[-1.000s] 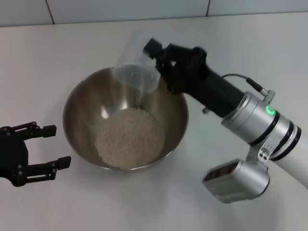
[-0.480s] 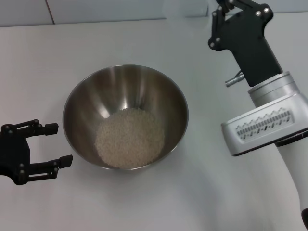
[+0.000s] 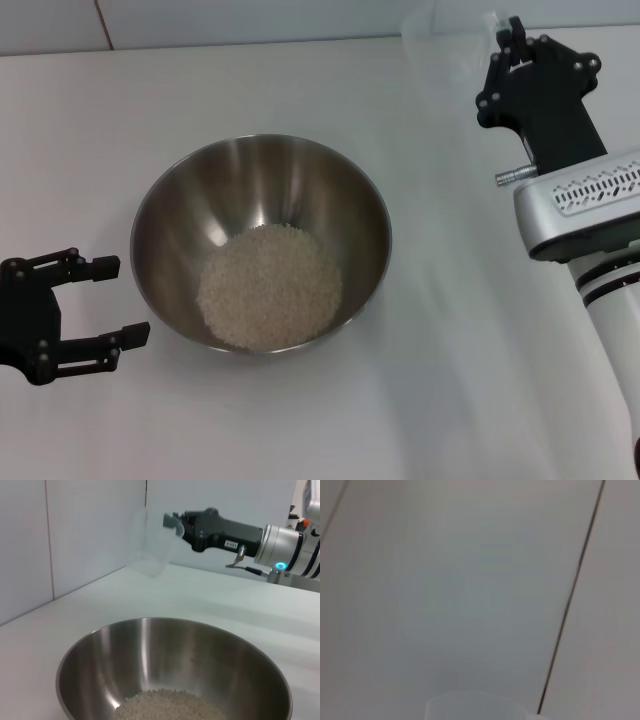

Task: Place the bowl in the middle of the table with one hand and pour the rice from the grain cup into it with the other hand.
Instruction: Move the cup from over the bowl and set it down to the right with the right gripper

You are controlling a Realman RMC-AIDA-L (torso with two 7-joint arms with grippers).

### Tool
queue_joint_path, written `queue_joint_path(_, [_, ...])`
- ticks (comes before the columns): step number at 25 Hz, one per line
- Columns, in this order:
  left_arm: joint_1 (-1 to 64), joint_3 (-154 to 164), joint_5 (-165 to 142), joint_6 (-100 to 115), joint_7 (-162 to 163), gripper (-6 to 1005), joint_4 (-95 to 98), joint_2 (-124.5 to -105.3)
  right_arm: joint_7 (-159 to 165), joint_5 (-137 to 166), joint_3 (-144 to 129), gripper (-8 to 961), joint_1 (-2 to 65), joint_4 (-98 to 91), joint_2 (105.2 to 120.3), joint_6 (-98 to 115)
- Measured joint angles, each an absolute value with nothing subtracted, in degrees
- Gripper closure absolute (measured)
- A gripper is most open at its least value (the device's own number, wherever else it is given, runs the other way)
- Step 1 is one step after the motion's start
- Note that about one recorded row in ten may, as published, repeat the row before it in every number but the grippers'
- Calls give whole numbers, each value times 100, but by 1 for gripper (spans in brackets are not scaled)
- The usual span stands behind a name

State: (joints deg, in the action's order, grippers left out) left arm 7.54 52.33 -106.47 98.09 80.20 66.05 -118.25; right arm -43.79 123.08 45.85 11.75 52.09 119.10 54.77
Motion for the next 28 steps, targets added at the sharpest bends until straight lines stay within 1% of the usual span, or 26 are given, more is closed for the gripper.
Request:
queue_joint_path(4, [747,5231,-10648,9809,8020,187,6611,-11824,-4319,12246,4896,926,891,5508,11926,4774])
queue_joint_path(12, [750,5229,-10653,9818,8023,187,6618,-11812,-4197,12057,5187,926,721,5580,11901,3988])
queue_joint_path(16, [758,5229,-10653,9817,8025,187,6618,-11812,-4014,12071,5268,925,738,5448,11897,3725])
queue_joint_path(21, [769,5229,-10658,9807,8023,187,6619,-11812,-3902,12121,5232,925,803,5363,11853,3623])
queue_joint_path(28, [774,5229,-10662,9807,8019,187,6621,-11819,-3884,12112,5256,924,894,5100,11887,3514])
